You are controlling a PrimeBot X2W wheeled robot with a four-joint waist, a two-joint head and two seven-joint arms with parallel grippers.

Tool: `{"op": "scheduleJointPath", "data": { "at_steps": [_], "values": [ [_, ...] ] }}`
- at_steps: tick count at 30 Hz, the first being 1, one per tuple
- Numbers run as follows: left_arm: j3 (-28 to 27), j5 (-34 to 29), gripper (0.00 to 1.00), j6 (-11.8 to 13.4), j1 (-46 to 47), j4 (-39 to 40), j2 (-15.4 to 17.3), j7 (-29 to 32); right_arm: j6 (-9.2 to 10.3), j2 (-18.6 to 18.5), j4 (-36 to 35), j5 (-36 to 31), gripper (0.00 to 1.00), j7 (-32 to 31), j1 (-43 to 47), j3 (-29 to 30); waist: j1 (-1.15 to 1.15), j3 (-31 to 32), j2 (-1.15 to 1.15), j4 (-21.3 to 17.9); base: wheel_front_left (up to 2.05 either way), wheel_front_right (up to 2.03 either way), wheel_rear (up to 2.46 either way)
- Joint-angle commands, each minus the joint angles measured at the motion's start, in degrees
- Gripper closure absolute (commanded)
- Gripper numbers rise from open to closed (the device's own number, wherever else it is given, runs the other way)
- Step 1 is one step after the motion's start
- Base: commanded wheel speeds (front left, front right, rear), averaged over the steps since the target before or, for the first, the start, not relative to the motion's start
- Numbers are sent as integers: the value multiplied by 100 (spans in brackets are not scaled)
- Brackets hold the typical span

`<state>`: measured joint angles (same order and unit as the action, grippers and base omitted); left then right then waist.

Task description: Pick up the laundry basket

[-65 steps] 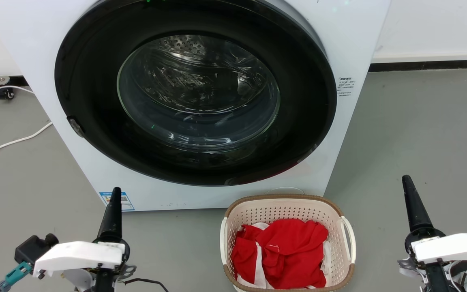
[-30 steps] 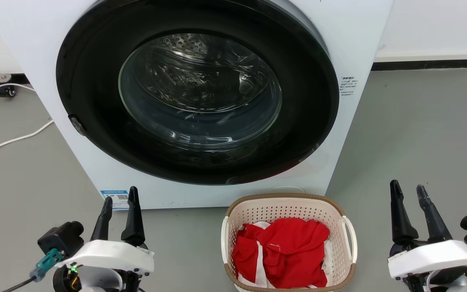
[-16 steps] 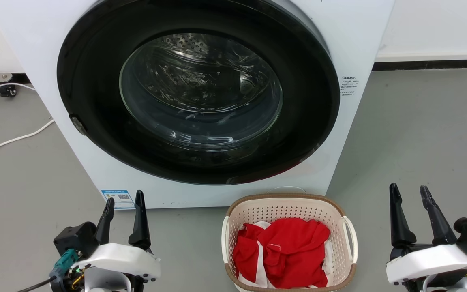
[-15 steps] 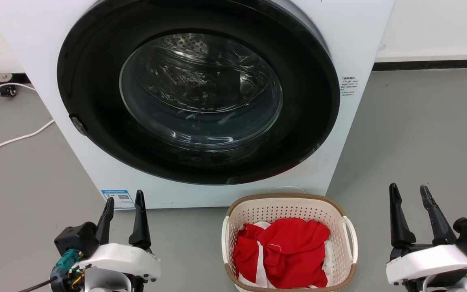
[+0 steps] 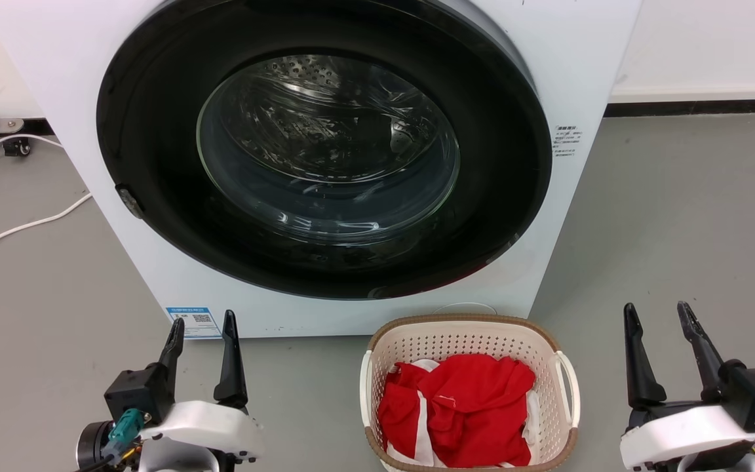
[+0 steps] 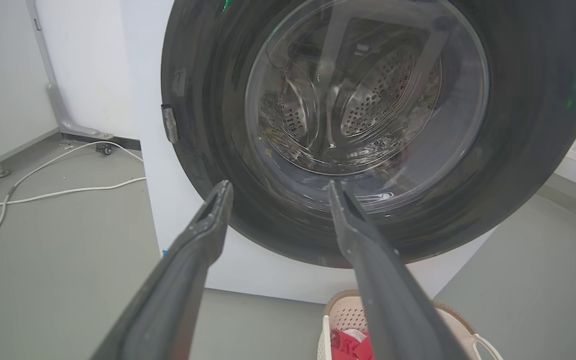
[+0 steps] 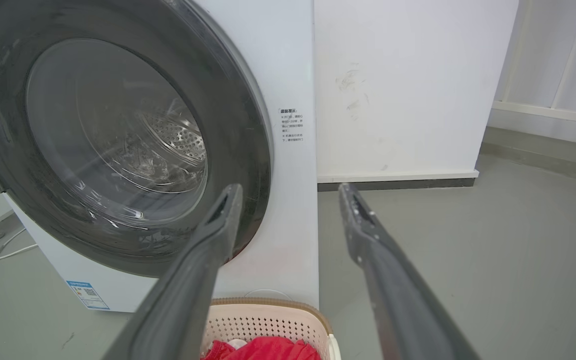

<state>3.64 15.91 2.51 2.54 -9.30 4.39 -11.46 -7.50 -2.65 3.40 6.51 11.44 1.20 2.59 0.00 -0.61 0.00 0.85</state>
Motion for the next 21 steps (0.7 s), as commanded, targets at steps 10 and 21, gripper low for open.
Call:
{"op": "scheduleJointPath", "data": {
  "at_steps": [10, 21],
  "values": [
    [-14, -565, 0, 55, -117, 114, -25, -158, 2, -32, -128, -462, 0, 163, 80, 46, 0, 8, 0, 11, 0, 0, 0],
    [-20, -1073, 0, 76, -207, 152, -52, -281, 2, -33, -174, -826, 0, 281, 143, 70, 0, -3, 0, 26, 0, 0, 0]
  ]
}}
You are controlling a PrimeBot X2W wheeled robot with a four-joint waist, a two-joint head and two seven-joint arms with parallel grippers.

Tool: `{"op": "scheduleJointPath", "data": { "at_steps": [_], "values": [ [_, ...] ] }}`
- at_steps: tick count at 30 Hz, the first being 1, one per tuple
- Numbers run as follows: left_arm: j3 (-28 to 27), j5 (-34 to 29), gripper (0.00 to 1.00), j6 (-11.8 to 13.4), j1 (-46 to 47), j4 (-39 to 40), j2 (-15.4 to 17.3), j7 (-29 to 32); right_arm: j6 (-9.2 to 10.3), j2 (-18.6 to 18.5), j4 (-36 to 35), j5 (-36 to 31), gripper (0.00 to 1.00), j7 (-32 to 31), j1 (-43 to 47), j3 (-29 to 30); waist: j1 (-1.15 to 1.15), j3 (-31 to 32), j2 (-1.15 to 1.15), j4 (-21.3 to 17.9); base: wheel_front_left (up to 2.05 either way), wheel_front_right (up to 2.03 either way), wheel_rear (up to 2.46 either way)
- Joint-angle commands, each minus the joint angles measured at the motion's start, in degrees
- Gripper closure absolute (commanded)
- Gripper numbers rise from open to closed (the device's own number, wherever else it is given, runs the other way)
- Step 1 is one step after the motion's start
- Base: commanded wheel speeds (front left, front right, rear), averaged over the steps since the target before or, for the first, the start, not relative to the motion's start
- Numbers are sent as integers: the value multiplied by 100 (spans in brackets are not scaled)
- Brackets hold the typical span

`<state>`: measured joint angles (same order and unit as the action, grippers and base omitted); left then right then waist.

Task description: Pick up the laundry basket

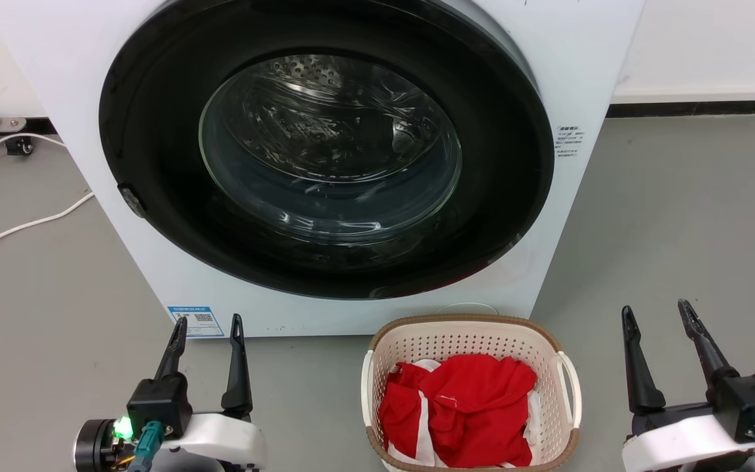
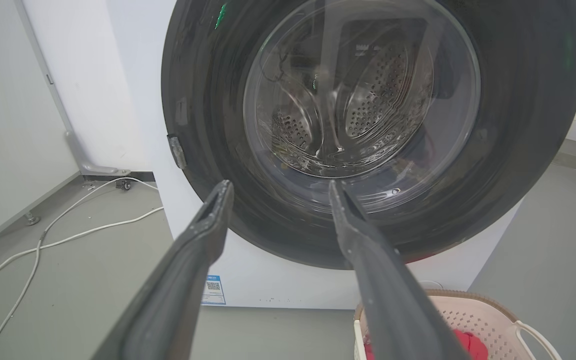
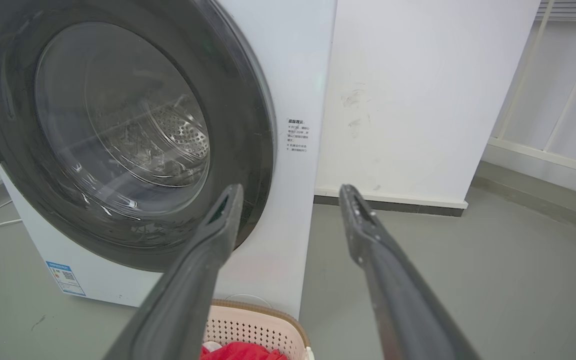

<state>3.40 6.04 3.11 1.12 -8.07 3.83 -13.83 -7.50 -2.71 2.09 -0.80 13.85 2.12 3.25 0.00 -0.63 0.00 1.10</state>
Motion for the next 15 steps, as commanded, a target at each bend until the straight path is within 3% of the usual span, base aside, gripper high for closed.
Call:
{"op": "scheduleJointPath", "data": {
  "at_steps": [1, 15],
  "values": [
    [6, -129, 0, 18, -74, 28, 2, -57, 2, -28, -35, -121, 0, 51, 57, 8, 0, -2, 0, 3, 0, 0, 0],
    [-12, -463, 0, 24, -130, -16, -45, -146, 2, -30, 110, -286, 0, 140, 87, 78, 0, -3, 0, 29, 0, 0, 0]
  ]
}}
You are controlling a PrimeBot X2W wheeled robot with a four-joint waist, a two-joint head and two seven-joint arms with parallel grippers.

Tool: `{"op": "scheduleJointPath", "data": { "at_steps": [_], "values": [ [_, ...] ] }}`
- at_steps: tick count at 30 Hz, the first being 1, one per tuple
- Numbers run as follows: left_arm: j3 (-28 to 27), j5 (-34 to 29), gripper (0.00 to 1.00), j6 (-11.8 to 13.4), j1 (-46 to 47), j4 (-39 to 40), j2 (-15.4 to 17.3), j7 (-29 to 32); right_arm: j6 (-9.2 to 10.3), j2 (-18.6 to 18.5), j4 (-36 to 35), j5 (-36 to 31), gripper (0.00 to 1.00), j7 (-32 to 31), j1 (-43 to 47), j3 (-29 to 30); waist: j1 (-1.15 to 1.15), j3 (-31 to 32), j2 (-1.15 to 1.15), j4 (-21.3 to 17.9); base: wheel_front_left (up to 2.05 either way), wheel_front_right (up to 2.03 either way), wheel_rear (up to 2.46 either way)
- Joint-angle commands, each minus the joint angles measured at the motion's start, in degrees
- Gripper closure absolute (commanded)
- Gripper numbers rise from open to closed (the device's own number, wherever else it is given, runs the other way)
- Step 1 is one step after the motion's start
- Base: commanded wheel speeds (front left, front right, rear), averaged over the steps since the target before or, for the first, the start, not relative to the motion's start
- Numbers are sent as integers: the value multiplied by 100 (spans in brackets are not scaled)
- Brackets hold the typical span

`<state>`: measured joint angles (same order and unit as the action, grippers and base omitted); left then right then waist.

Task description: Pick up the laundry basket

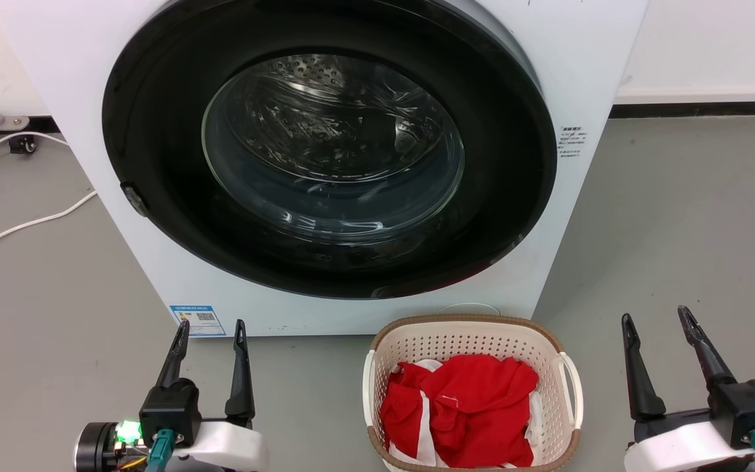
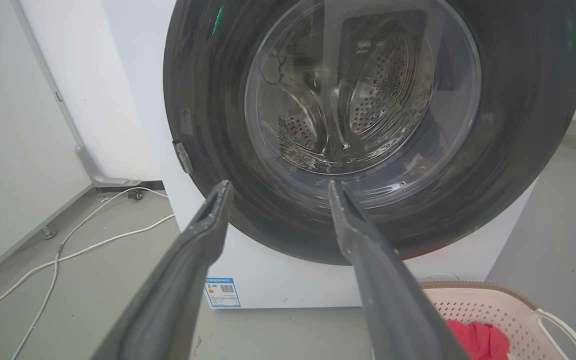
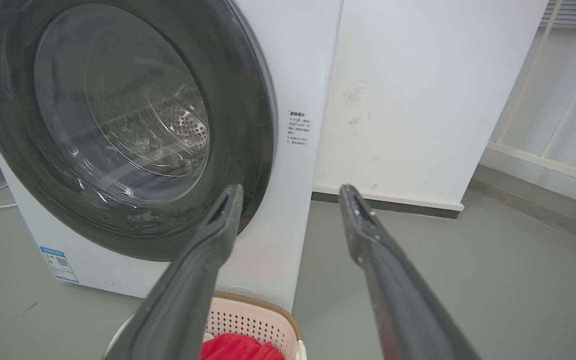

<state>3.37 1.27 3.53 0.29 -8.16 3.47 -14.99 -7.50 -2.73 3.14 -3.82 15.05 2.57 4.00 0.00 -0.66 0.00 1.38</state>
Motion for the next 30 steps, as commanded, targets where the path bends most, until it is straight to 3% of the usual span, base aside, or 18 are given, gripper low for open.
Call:
{"op": "scheduleJointPath", "data": {
  "at_steps": [1, 25, 30],
  "values": [
    [-20, 37, 0, -30, -49, -6, -12, -30, 2, -27, 13, 34, 0, 20, 42, 5, 0, 1, 0, 2, 0, 0, 0],
    [-112, 126, 0, -204, -9, -119, -60, -29, 2, -27, 124, 184, 0, 19, -14, 25, 0, -33, 0, -19, 0, 0, 0],
    [-16, 157, 0, -303, 171, -329, -61, -24, 2, -26, 410, 137, 0, 17, -54, 134, 0, -129, 0, -37, 0, 0, 0]
  ]
}}
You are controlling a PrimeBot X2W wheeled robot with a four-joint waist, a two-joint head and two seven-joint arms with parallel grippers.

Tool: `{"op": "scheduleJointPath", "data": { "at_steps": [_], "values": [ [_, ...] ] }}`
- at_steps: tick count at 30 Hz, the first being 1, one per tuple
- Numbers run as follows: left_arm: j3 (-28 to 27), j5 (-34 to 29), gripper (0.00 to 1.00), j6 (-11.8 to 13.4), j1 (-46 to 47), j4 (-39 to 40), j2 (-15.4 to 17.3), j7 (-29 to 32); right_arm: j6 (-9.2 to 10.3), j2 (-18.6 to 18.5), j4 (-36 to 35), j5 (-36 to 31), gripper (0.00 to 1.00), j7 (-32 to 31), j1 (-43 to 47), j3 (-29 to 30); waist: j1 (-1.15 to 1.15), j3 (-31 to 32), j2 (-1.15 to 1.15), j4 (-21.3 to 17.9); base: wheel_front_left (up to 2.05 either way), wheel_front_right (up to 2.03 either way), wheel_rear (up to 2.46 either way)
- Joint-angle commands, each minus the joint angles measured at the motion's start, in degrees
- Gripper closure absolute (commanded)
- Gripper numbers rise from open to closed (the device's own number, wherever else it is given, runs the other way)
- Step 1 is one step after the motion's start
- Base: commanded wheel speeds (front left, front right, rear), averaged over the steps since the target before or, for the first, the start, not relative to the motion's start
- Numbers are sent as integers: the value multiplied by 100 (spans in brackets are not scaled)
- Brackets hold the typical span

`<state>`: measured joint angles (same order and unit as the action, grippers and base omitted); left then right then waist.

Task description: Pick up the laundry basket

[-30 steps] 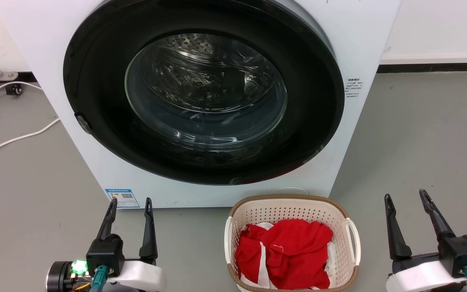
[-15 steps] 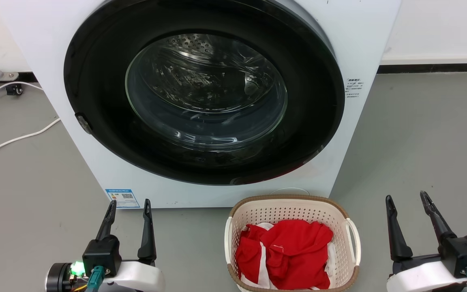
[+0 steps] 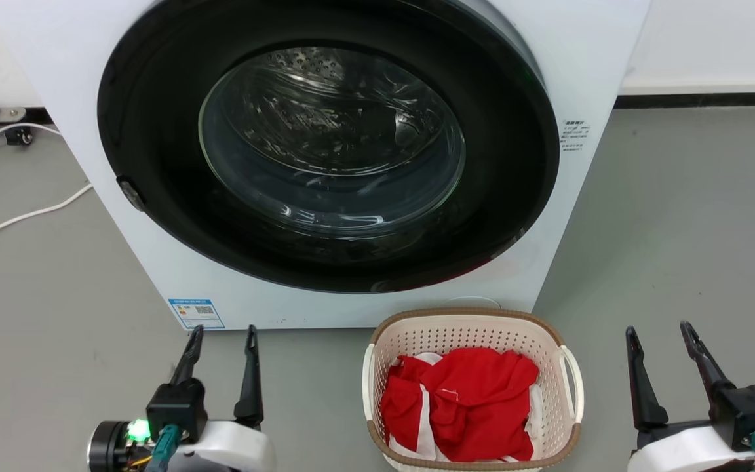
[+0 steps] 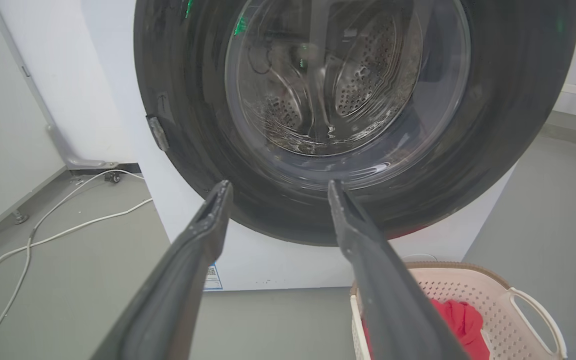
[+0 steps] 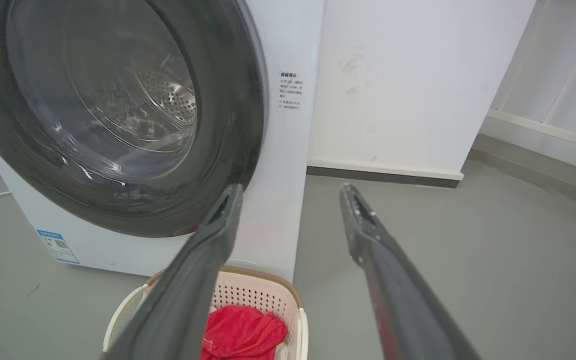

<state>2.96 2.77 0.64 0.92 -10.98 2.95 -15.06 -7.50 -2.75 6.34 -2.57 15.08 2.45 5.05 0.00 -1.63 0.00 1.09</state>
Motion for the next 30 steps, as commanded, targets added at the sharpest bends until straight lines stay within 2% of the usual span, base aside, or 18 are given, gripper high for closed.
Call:
{"op": "scheduleJointPath", "data": {
  "at_steps": [1, 12, 24, 30],
  "values": [
    [59, -7, 0, -42, 136, -107, -9, -18, 3, -23, 156, 28, 0, 14, -79, 70, 0, -65, 0, -20, 0, 0, 0],
    [498, 209, 0, -328, 835, -1186, -6, -18, 3, -21, 993, -185, 0, 14, -664, 369, 0, -768, 0, -207, 0, 0, 0],
    [918, 409, 0, -568, 2016, -2597, -3, -17, 3, -19, 2151, -468, 0, 14, -1871, 290, 0, -2133, 0, -434, 0, 0, 0],
    [945, 344, 0, -613, 2610, -3244, -4, -17, 3, -19, 2764, -625, 0, 14, -2456, 258, 0, -2711, 0, -527, 0, 0, 0]
  ]
}}
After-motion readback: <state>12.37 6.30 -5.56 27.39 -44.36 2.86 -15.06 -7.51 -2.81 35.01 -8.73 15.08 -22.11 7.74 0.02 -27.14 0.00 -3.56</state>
